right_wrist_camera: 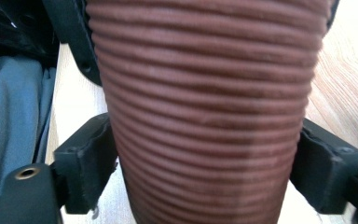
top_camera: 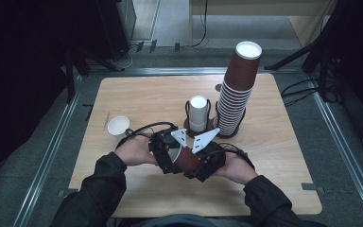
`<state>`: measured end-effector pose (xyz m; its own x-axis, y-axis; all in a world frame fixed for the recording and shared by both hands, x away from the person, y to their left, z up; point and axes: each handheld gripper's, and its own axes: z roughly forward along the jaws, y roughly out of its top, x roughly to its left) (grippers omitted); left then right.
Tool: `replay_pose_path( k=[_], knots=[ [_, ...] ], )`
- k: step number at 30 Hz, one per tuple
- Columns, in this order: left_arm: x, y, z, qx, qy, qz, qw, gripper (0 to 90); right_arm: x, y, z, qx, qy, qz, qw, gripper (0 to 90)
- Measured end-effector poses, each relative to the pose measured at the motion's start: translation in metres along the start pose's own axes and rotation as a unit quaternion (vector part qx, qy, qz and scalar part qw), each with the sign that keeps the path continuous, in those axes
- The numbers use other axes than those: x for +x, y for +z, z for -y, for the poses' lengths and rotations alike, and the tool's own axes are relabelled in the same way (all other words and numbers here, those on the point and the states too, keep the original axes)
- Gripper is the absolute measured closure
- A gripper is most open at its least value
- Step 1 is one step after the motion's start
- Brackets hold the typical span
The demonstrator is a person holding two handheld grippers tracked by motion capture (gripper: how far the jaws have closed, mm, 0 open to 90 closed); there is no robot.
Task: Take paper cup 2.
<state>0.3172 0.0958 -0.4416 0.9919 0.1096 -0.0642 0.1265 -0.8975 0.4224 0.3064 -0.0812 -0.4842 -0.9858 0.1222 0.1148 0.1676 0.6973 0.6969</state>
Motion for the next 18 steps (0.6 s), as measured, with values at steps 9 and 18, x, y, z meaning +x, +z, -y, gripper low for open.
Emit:
replay_pose_path(
  k=[9, 18],
  knots=[
    [0.000, -0.001, 0.001, -0.002, -0.004, 0.003, 1.0000, 5.8, -0.001, -0.002, 0.001, -0.005, -0.005, -0.004, 1.0000, 21.1],
    [0.002, -0.011, 0.003, -0.055, -0.015, -0.003, 0.9984, 0.0, -0.003, -0.006, 0.003, -0.007, -0.011, 0.015, 0.9998, 20.8]
  ],
)
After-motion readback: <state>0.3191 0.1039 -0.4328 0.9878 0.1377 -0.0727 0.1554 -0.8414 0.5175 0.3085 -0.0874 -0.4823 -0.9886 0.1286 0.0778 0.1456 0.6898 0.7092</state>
